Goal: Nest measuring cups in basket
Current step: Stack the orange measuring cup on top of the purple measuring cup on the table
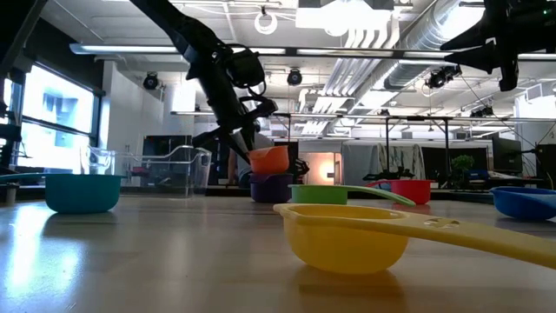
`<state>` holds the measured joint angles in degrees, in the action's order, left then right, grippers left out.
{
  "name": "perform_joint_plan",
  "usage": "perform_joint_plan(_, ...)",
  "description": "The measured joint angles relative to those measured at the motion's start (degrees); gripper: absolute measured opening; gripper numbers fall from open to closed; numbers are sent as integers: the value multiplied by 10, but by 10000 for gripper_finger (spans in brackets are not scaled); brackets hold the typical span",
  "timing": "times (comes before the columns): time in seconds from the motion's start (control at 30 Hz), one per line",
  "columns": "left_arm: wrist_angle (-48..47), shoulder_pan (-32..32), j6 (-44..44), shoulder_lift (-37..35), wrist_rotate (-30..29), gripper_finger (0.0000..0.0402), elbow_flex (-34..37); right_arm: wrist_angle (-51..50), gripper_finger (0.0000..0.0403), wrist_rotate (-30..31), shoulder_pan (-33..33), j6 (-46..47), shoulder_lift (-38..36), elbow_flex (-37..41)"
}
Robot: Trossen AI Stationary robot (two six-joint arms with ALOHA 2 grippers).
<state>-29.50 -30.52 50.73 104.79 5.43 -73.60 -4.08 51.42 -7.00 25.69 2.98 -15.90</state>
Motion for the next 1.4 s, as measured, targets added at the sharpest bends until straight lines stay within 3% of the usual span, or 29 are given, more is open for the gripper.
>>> perform_joint_plan(1.0, 11, 3, 11, 0, 29, 34, 0, 0, 101, -21, 0, -1, 0, 0)
perform_joint_plan(1.4, 3, 3, 12, 0, -1, 40, 0, 0, 101, -27, 0, -1, 0, 0)
